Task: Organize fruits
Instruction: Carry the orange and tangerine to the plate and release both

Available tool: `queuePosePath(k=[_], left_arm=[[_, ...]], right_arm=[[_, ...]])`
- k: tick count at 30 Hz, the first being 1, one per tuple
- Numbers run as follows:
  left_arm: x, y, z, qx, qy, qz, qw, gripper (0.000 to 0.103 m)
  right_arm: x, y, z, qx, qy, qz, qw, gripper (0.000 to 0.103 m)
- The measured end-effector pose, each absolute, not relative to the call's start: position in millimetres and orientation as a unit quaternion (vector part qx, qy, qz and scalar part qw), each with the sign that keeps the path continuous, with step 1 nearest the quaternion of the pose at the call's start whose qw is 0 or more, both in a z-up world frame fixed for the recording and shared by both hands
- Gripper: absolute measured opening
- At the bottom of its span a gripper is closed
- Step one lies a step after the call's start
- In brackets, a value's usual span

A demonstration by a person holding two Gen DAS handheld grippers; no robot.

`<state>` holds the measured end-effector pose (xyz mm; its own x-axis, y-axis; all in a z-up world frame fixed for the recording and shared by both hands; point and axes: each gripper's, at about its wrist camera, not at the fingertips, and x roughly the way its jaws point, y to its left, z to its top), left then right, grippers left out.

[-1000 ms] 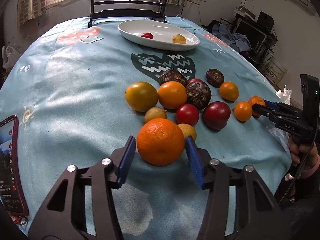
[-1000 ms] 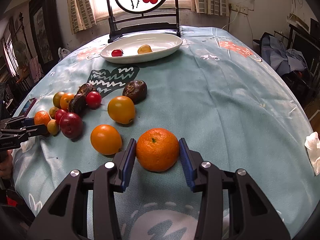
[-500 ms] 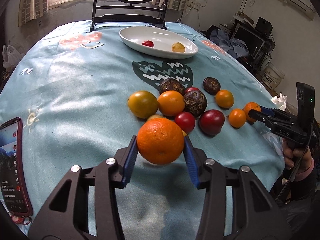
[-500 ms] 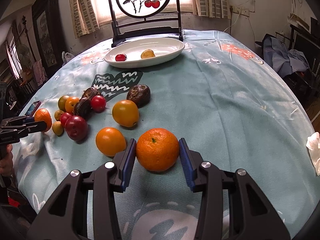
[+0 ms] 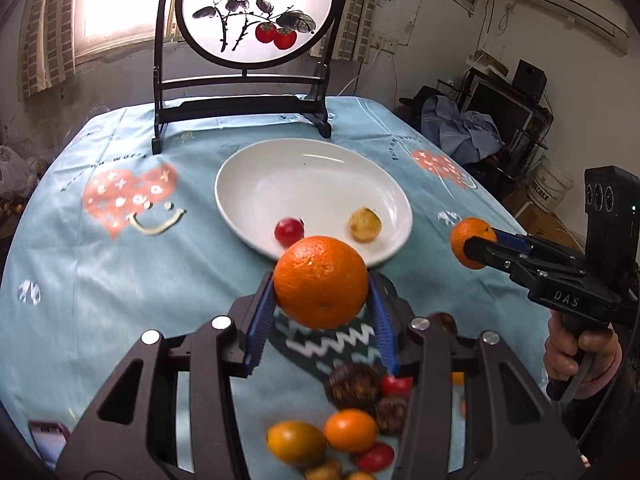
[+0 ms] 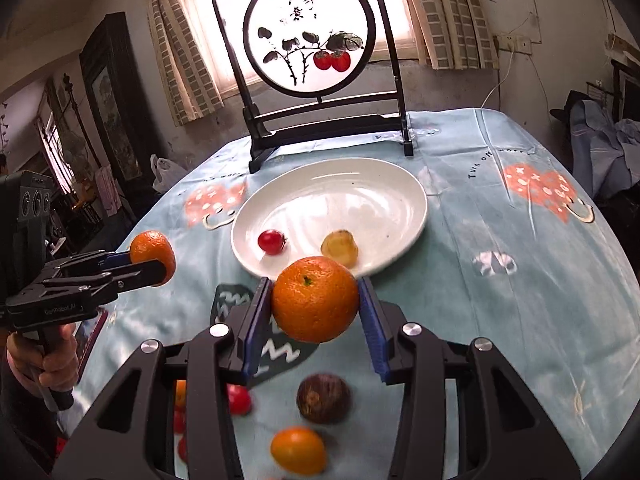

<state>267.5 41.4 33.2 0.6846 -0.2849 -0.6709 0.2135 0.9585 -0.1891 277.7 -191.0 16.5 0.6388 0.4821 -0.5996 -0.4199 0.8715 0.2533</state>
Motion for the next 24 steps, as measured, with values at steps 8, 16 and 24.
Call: queuePosePath(k=[8,16,24], left_arm=[[383.8,43.7,6.0,-0.055,0.416,-0.102,0.902,0.046],[412.4,40.0,-23.4,-0.050,0.454,-0.082,0.886,0.061],[356.2,30.3,34.3,-0.022,0.386,-0.065,0.920,0.094]], right_arm=[[376.7,-180.0,-14.7,0.088,0.389,0.218,0.891,0.044],[400.7,-170.6,-32.0,0.065,0.406,0.213,0.886,0.048],[354.4,-184.9,7.7,0.072,0.364,0.223,0.901,0.059]])
